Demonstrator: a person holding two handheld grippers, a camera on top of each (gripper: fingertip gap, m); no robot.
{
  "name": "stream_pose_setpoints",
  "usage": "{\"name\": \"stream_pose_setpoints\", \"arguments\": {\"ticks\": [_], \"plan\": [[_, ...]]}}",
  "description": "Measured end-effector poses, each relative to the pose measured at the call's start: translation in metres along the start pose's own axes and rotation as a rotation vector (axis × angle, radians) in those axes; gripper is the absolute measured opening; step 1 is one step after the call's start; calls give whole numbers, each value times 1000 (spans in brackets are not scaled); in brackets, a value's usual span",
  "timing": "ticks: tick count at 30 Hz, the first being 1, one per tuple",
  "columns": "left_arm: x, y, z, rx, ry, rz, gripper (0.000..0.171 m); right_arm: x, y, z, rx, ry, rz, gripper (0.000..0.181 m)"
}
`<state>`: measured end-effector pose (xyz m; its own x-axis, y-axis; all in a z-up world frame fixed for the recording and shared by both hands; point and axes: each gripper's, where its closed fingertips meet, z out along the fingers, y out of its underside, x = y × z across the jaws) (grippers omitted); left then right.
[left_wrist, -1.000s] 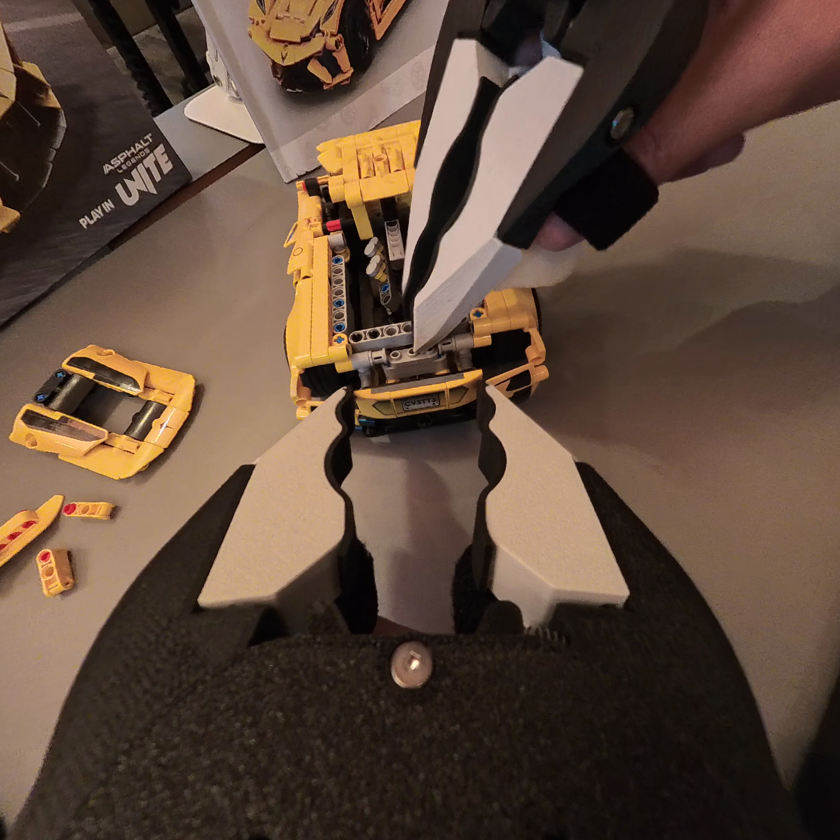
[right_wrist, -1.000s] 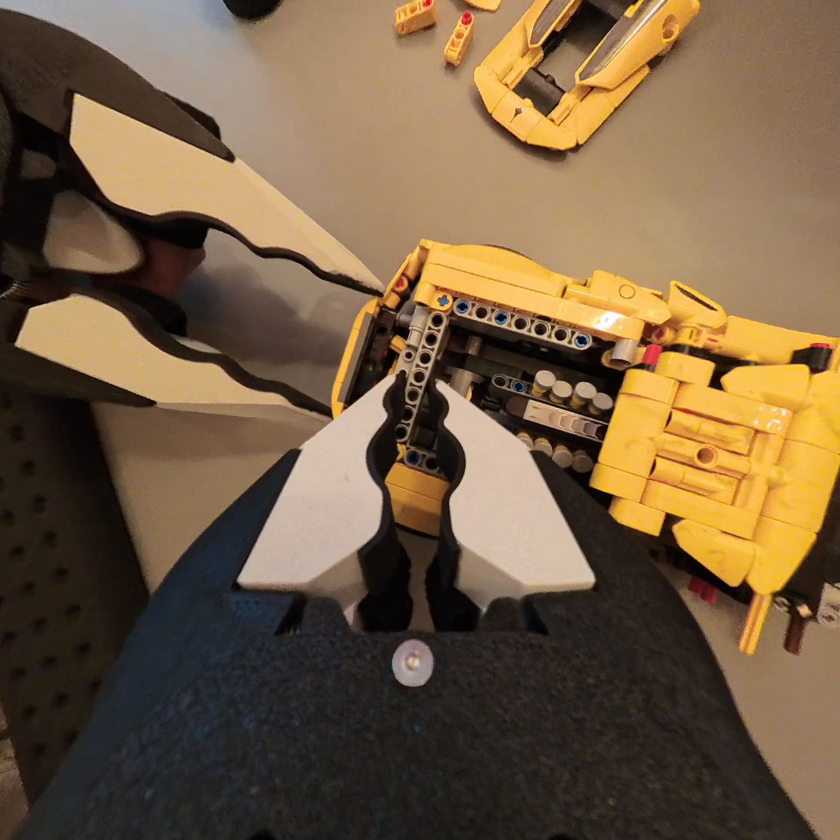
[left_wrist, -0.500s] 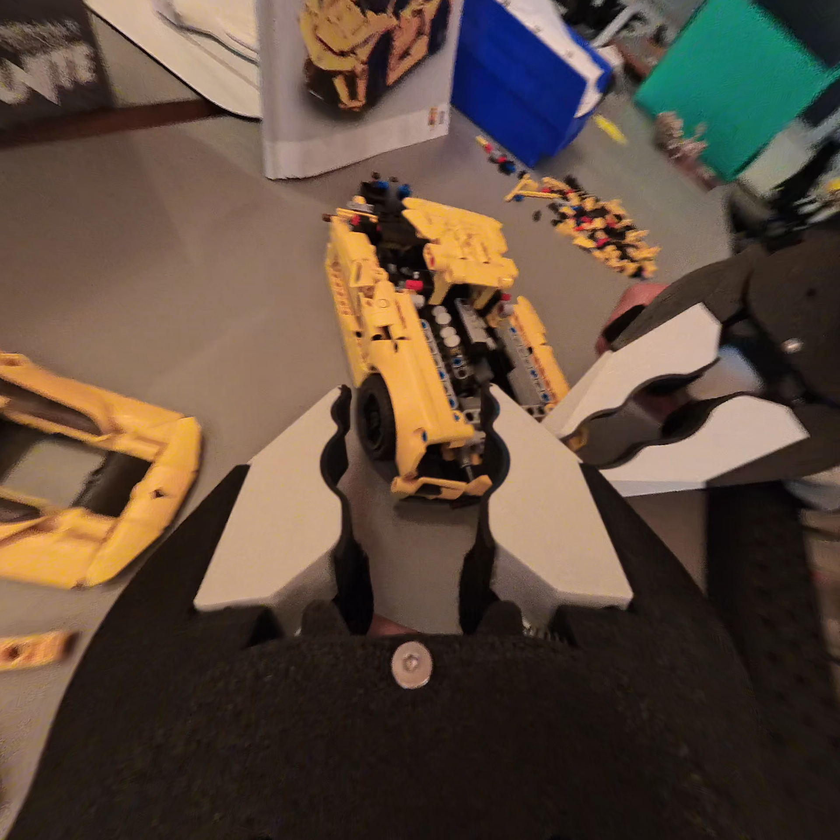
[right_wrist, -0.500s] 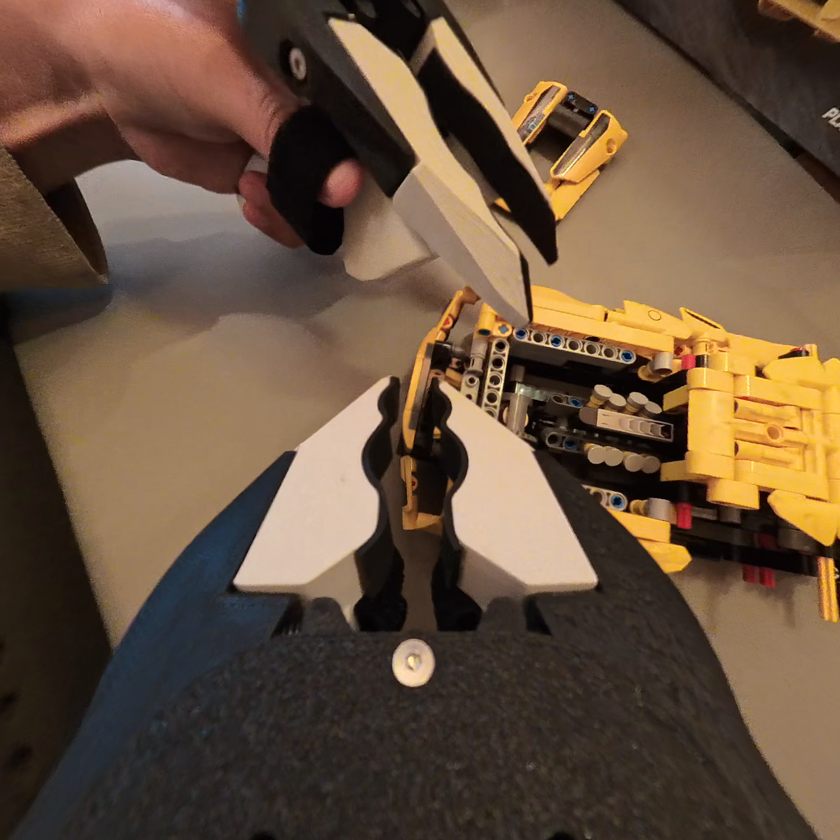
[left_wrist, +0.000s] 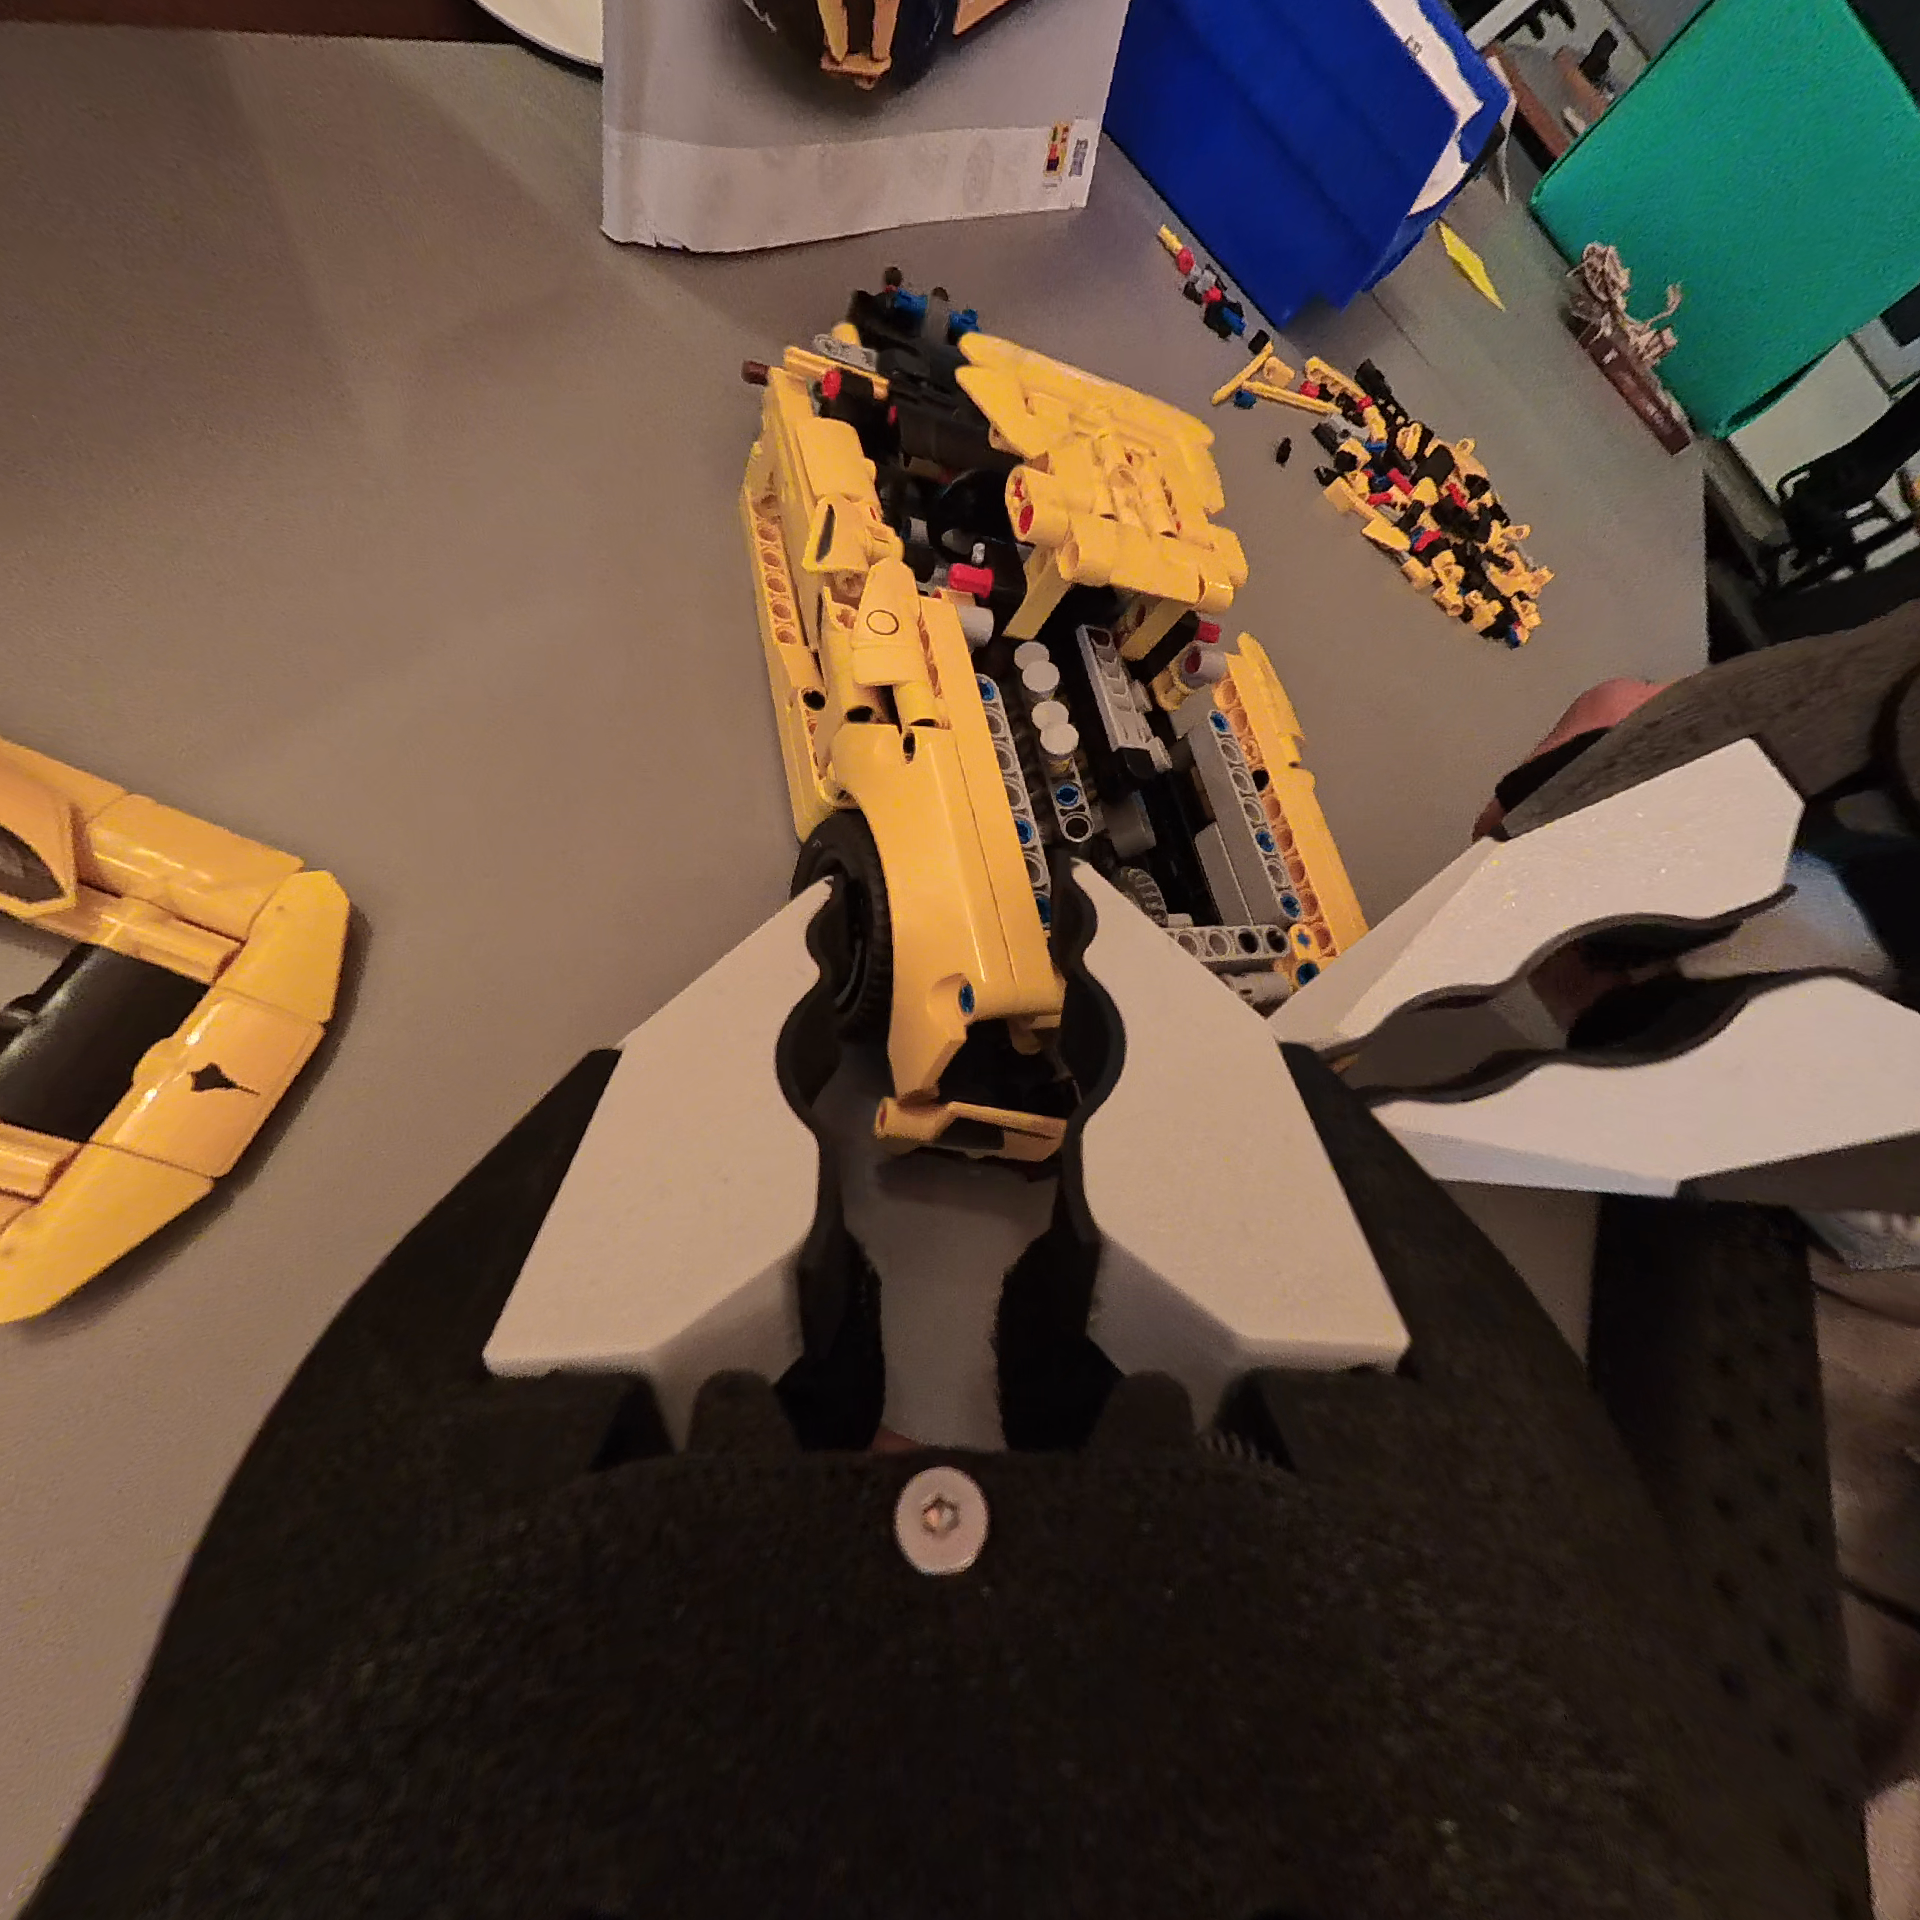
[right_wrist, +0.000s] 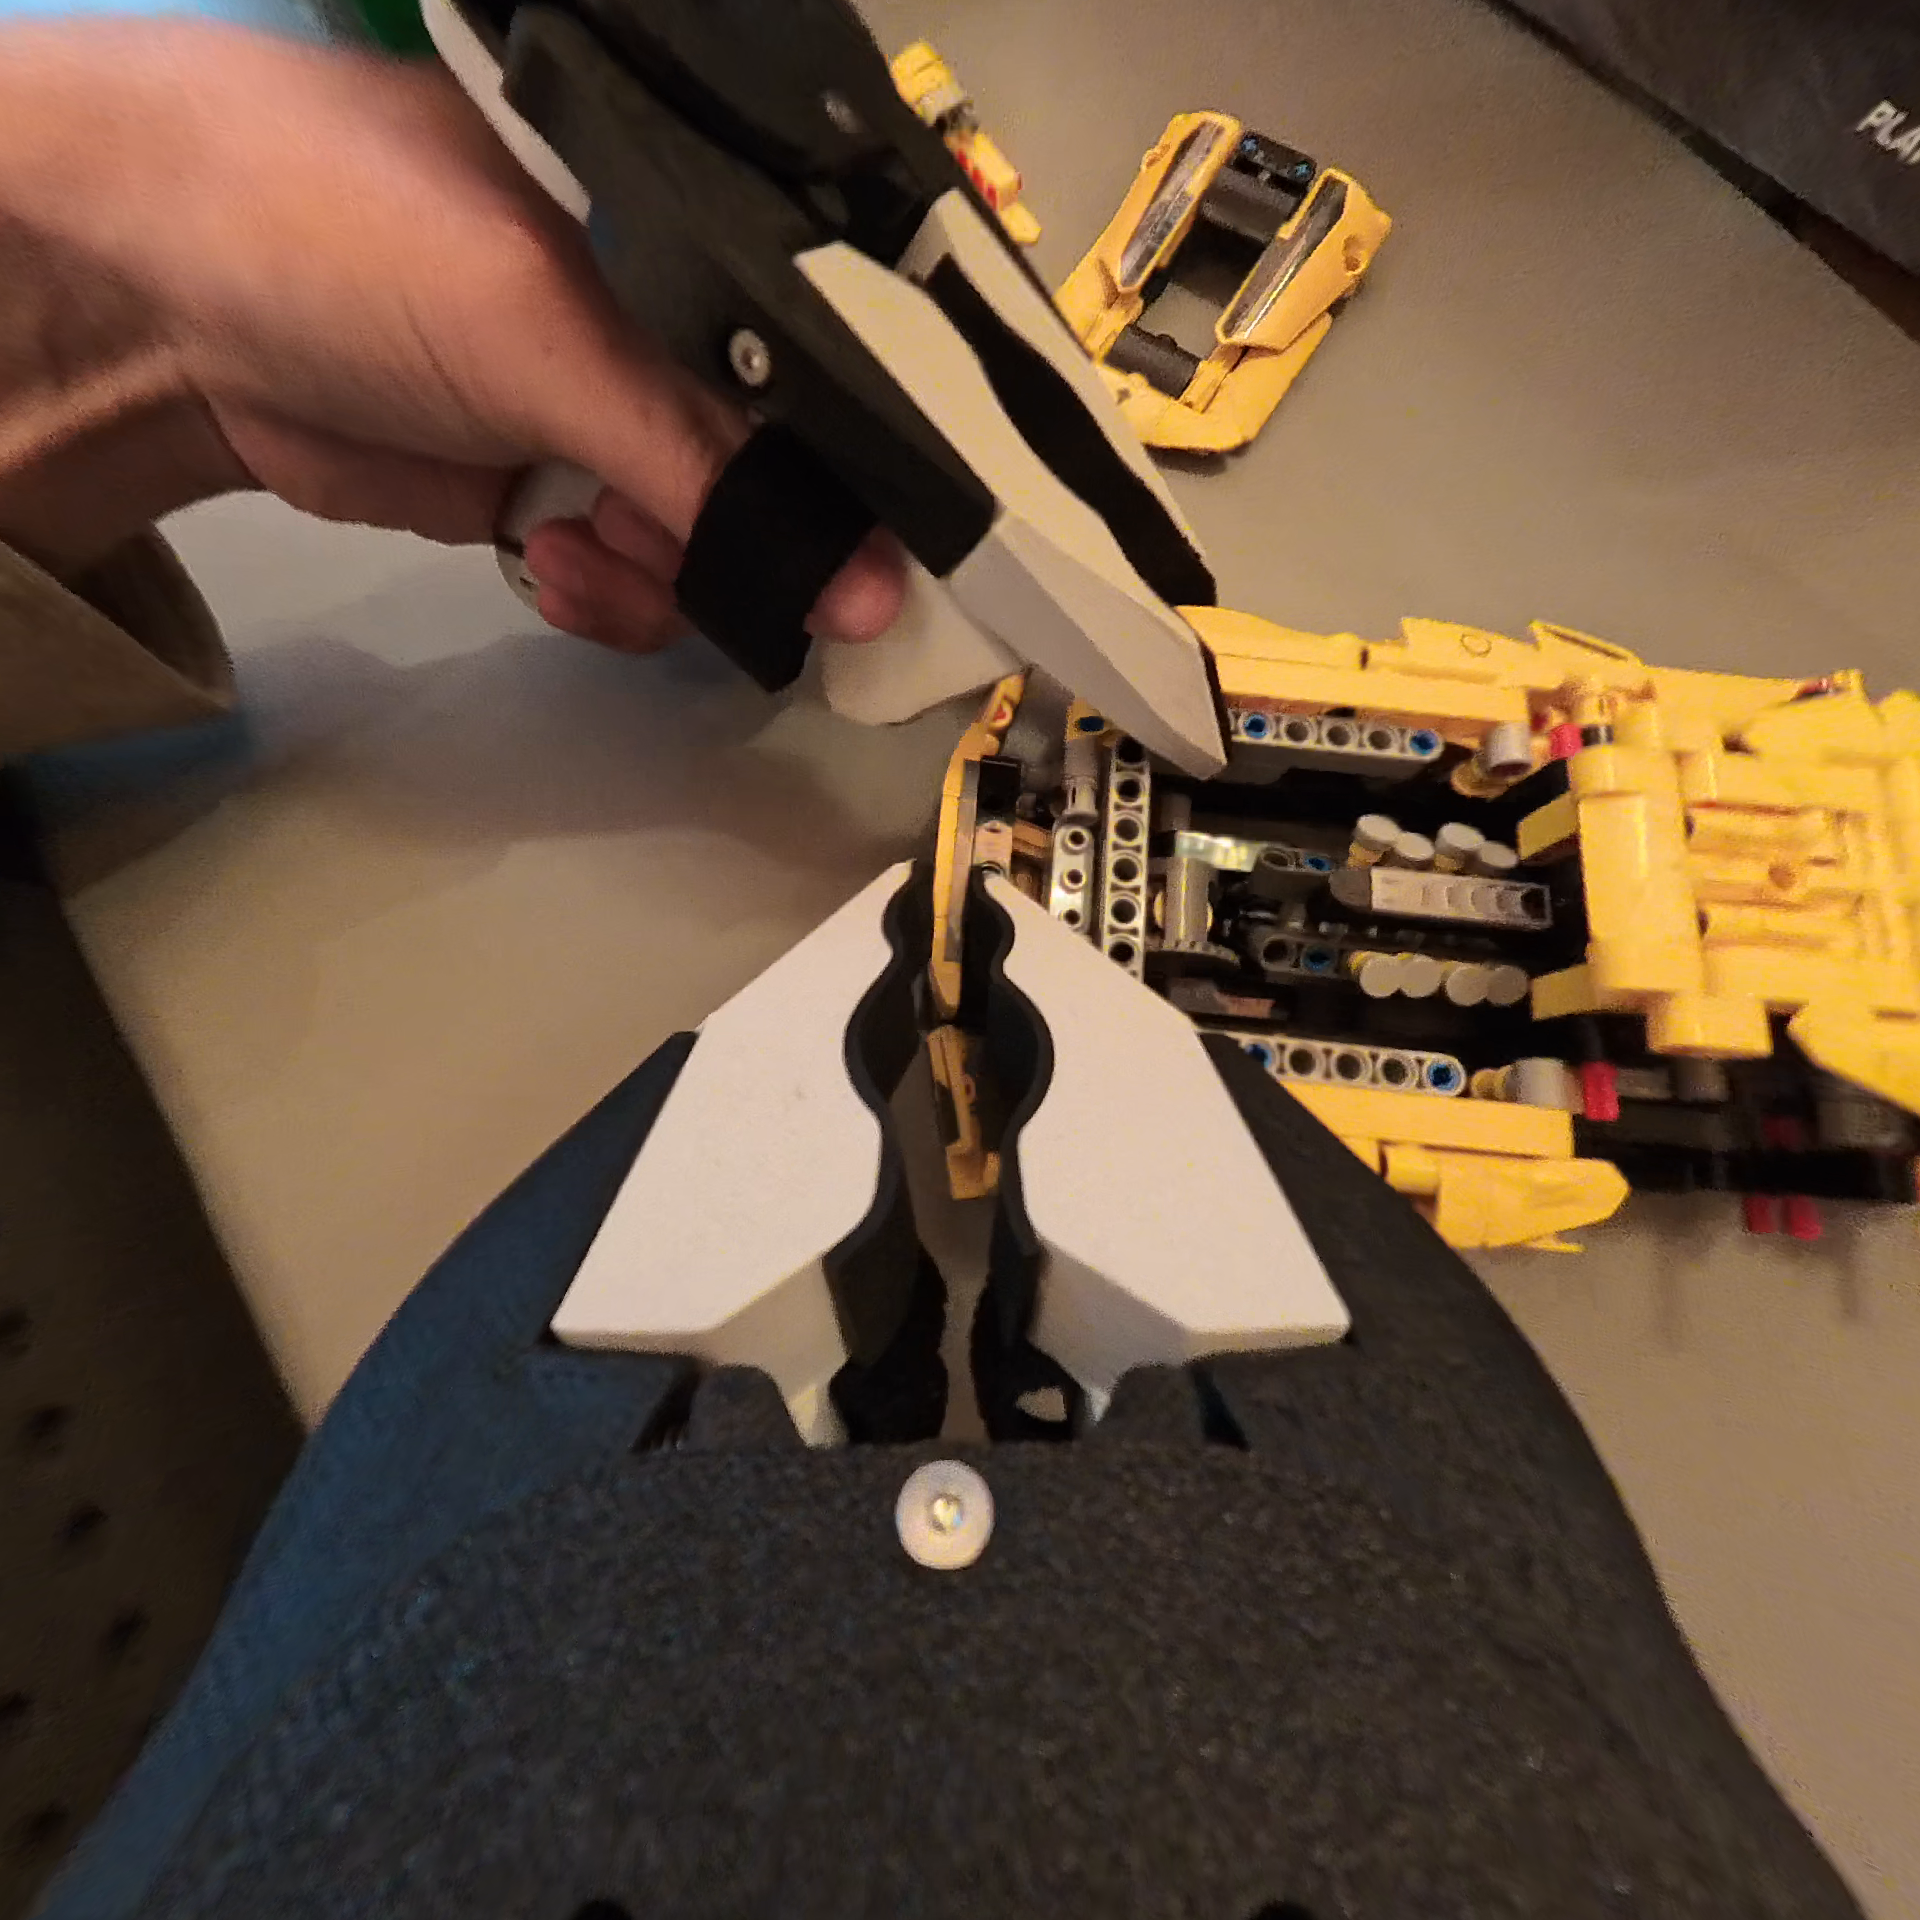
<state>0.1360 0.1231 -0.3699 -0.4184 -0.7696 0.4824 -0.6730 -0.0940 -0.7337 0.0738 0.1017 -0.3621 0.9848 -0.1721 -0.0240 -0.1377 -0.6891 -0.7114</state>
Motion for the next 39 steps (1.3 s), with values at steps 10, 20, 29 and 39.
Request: {"name": "stream_pose_setpoints", "arguments": {"ticks": [10, 20, 29, 39], "plan": [[-1, -1, 0, 25, -17, 37, 37, 4, -7, -5, 81, 23, 19, 2], [1, 3, 0, 14, -43, 44, 38, 43, -33, -53, 295, -25, 166, 0], [0, 0, 2, 32, 7, -38, 39, 40, -3, -26, 162, -69, 142, 0], [3, 3, -5, 49, 12, -20, 38, 23, -32, -44, 367, -167, 125, 5]]}}
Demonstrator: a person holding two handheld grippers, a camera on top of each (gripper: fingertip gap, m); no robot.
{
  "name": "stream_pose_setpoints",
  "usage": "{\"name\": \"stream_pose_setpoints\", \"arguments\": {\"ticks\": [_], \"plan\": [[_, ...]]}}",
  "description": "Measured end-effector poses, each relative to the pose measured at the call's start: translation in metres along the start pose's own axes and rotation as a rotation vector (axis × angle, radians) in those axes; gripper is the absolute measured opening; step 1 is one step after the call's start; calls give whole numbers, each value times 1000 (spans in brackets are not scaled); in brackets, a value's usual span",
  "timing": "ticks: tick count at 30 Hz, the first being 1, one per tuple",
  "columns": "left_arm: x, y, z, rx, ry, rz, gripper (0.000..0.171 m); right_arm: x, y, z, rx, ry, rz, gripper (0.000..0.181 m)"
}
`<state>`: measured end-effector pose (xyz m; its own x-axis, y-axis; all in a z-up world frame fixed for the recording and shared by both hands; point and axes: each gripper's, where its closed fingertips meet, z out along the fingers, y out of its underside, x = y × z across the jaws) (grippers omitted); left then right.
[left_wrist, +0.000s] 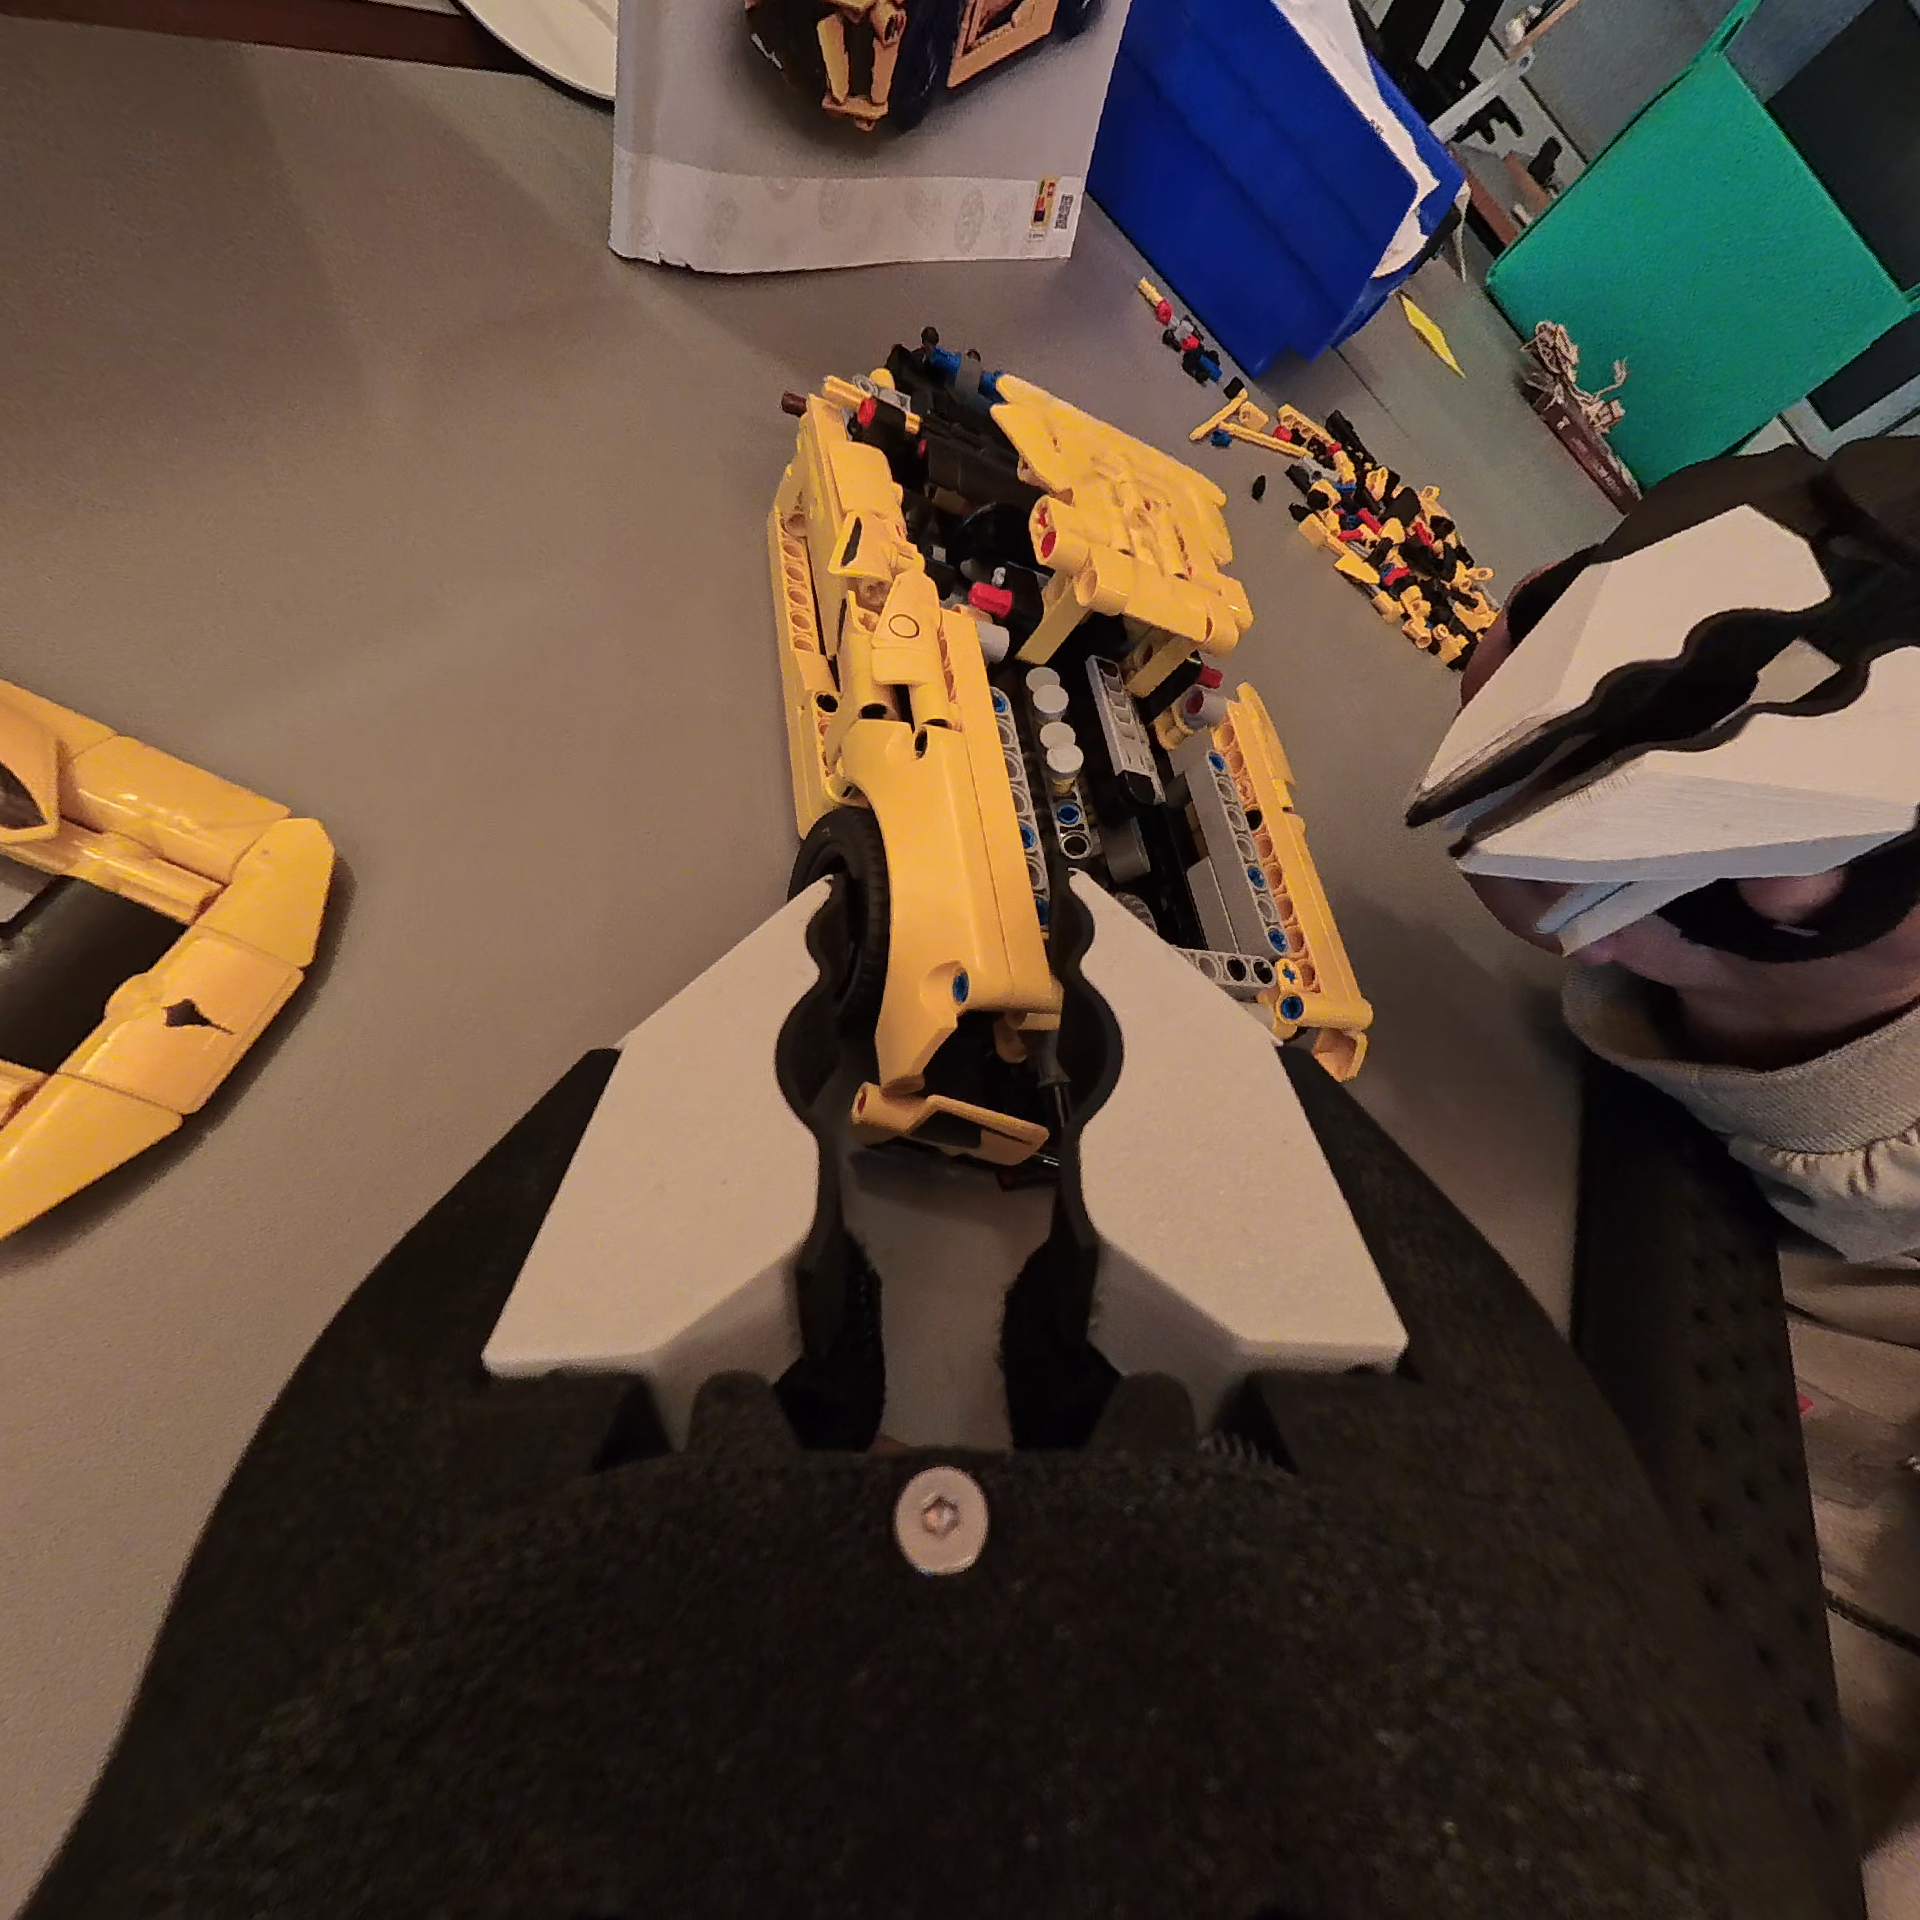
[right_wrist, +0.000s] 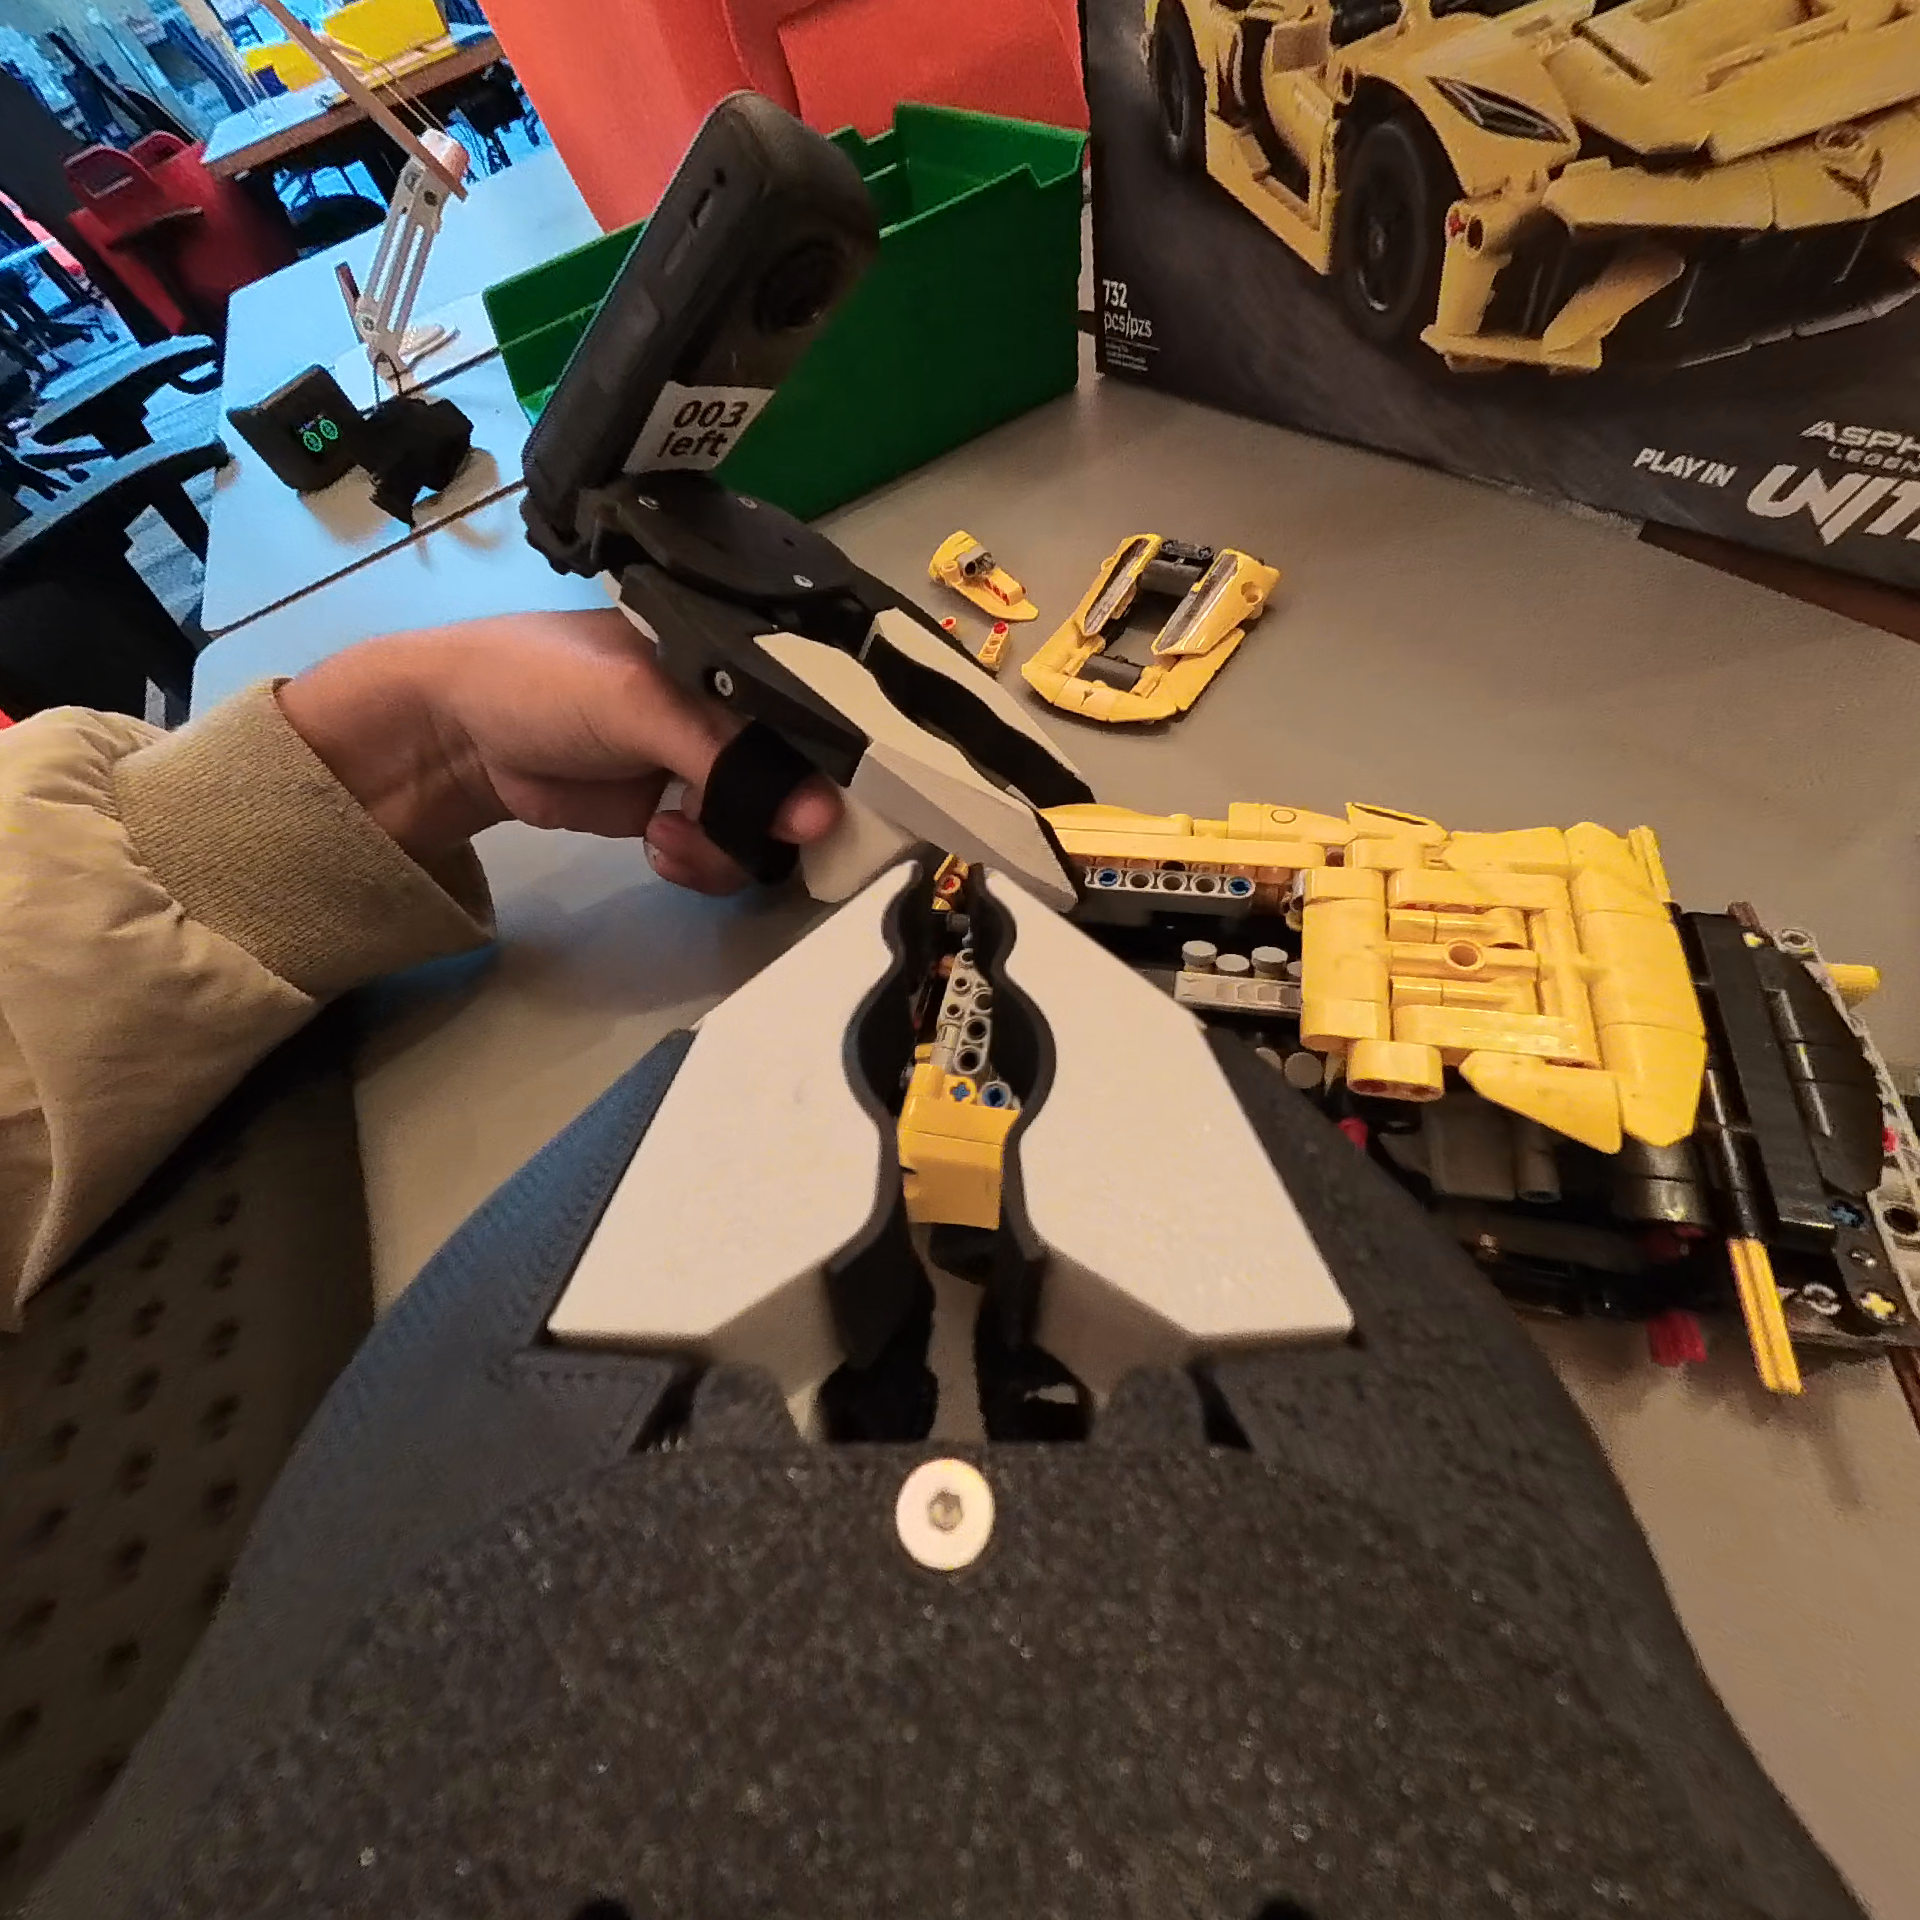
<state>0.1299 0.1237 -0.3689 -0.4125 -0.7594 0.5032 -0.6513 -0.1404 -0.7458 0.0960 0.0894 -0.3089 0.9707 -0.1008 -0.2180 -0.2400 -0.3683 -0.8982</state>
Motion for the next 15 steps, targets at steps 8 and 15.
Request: {"name": "stream_pose_setpoints", "arguments": {"ticks": [8, 15], "plan": [[0, 0, 0, 8, 7, 0, 38, 4, -5, -2, 35, 10, -3, 6], [0, -18, -23, 77, -54, 47, 45, 13, -10, -5, 84, 39, -83, 25]]}}
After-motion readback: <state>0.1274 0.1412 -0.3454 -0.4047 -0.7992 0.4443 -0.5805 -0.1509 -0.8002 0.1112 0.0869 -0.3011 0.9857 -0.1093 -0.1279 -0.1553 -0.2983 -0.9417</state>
